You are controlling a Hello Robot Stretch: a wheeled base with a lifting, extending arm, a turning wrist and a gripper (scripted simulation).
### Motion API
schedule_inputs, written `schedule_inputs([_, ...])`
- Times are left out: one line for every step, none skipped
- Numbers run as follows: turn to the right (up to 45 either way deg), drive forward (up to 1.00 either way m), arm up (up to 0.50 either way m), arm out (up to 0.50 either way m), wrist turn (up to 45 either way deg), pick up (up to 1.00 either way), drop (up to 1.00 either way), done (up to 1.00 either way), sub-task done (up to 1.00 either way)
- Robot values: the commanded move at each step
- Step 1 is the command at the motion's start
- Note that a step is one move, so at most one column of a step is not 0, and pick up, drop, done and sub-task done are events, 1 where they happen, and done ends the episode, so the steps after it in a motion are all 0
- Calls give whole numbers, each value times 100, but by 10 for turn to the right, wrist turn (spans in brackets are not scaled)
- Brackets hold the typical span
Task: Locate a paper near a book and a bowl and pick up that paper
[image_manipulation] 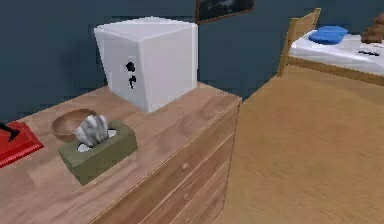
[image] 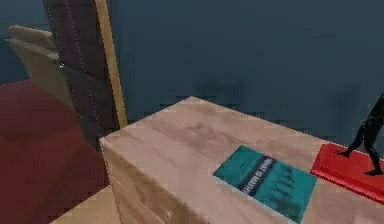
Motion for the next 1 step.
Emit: schedule_inputs([-210,0,0,0,0,0,0,0,0])
